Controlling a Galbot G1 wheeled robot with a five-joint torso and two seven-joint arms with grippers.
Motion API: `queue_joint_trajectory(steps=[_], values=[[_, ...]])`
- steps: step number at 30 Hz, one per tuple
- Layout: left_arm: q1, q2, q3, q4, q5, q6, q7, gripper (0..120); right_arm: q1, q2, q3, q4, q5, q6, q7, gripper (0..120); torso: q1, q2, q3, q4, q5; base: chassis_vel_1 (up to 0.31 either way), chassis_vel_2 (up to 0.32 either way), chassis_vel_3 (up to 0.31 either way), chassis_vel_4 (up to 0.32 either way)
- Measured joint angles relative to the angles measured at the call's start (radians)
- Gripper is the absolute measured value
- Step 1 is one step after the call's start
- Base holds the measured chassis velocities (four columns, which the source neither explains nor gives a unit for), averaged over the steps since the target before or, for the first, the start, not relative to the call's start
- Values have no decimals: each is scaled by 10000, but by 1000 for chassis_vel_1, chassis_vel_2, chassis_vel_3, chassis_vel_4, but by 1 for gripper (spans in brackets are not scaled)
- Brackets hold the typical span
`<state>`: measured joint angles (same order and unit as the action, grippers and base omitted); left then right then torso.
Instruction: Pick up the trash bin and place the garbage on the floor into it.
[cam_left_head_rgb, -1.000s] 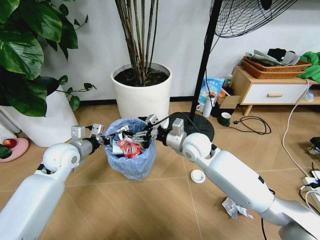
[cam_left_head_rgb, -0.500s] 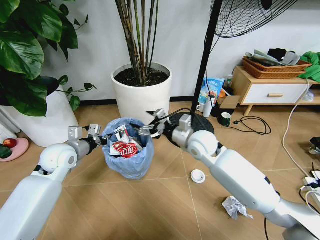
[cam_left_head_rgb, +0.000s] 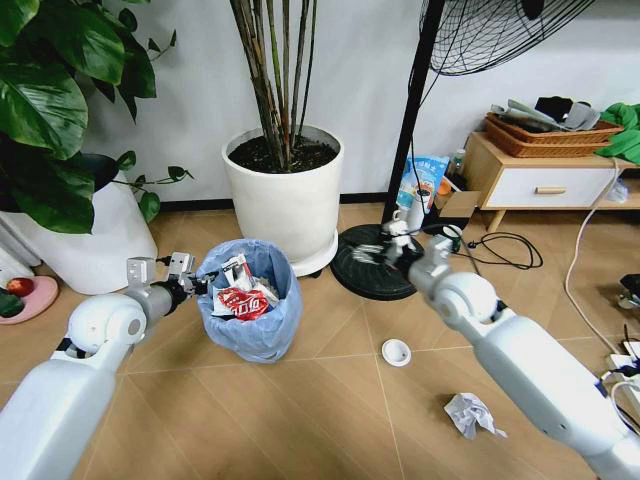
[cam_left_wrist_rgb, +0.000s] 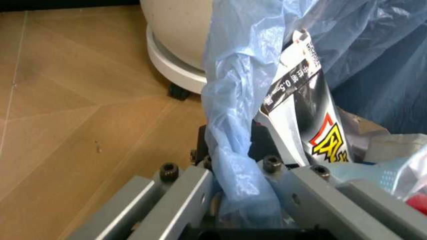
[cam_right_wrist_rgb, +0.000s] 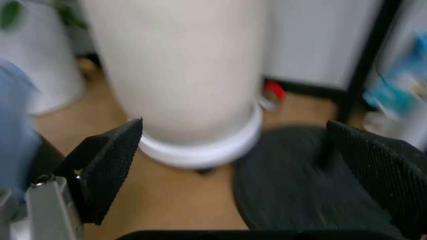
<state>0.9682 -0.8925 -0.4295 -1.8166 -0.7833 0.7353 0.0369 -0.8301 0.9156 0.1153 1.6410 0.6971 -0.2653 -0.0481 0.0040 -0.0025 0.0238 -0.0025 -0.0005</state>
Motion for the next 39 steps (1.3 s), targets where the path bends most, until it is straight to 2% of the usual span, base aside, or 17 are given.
queue_joint_trajectory(steps=[7,16,22,39], values=[[11,83,-8,-51,-12,0,0,0,-1685,343,1198,-1201,-1024,318,72,100,0,0,0,1,-1,0,0,0,0],[9,119,78,-60,-23,1,-6,0,-2649,770,1835,-2572,-1759,884,-483,100,0,0,0,1,-4,0,0,0,0],[50,107,81,-91,-27,0,-16,0,-2671,1168,1847,-3341,-2099,1122,-698,100,0,0,0,1,-4,0,0,0,0],[272,169,48,-321,-24,0,-55,0,-1244,2742,806,-6196,-2770,1155,-651,97,0,0,1,3,-6,0,0,0,0]])
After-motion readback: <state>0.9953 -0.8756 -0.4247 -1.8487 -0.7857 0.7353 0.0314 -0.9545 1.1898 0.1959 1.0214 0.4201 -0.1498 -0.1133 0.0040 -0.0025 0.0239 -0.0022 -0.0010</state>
